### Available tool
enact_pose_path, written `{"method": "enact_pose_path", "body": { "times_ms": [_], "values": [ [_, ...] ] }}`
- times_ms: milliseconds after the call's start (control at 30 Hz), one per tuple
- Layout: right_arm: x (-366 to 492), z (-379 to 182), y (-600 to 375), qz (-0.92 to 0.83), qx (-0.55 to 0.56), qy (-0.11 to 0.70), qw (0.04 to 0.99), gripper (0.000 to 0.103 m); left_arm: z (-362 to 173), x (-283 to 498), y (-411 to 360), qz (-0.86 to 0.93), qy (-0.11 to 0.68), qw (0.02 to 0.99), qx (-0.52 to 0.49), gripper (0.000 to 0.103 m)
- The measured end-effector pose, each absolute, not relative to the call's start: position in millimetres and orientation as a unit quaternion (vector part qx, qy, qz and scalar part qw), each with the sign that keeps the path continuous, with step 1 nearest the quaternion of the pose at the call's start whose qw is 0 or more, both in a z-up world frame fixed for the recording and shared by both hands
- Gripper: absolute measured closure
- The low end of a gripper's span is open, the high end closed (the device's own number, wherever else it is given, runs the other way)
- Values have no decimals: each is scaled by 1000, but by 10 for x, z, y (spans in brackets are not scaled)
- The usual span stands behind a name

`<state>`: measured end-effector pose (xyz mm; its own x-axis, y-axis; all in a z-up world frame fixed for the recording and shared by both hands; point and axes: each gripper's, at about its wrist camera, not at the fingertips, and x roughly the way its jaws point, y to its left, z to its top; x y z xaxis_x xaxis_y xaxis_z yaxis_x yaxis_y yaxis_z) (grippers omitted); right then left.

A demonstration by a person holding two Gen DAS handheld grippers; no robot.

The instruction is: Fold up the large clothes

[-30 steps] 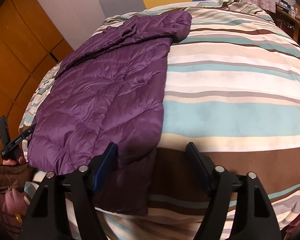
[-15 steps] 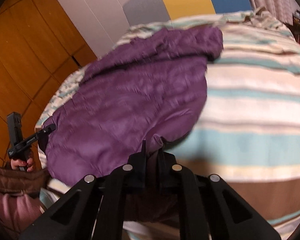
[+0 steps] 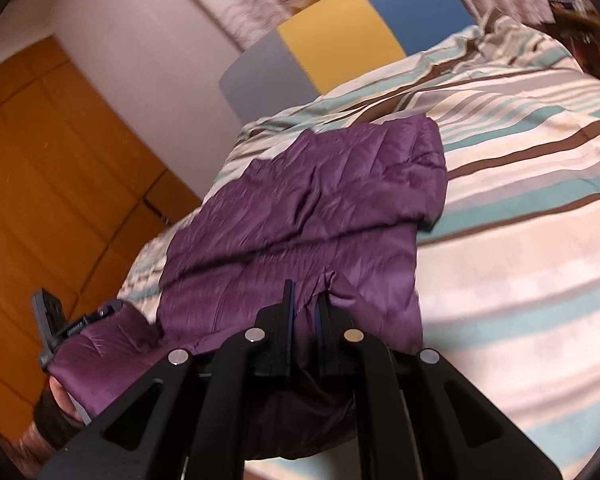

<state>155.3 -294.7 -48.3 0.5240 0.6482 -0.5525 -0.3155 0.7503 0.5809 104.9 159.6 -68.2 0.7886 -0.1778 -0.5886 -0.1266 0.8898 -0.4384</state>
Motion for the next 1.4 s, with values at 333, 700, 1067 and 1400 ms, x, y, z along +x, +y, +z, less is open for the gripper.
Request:
{"method": "enact_pose_path", "body": {
  "times_ms": [333, 700, 1067, 1400],
  "values": [
    [2148, -862, -2865, 235, 244, 424, 840, 95, -931, 1814, 1726, 18, 369, 897, -242, 92],
    [2144, -1035, -3122, 238, 325, 390, 828, 43, -977, 1675, 1952, 33, 322, 894, -310, 21],
    [1552, -1014, -3543, 203, 317, 371, 849, 4, -1188, 890, 2239, 119, 268, 908, -299, 9],
    [1708, -1118, -2892, 221, 209, 427, 851, 23, -1361, 1203, 1784, 45, 355, 905, -232, 9]
  ]
}}
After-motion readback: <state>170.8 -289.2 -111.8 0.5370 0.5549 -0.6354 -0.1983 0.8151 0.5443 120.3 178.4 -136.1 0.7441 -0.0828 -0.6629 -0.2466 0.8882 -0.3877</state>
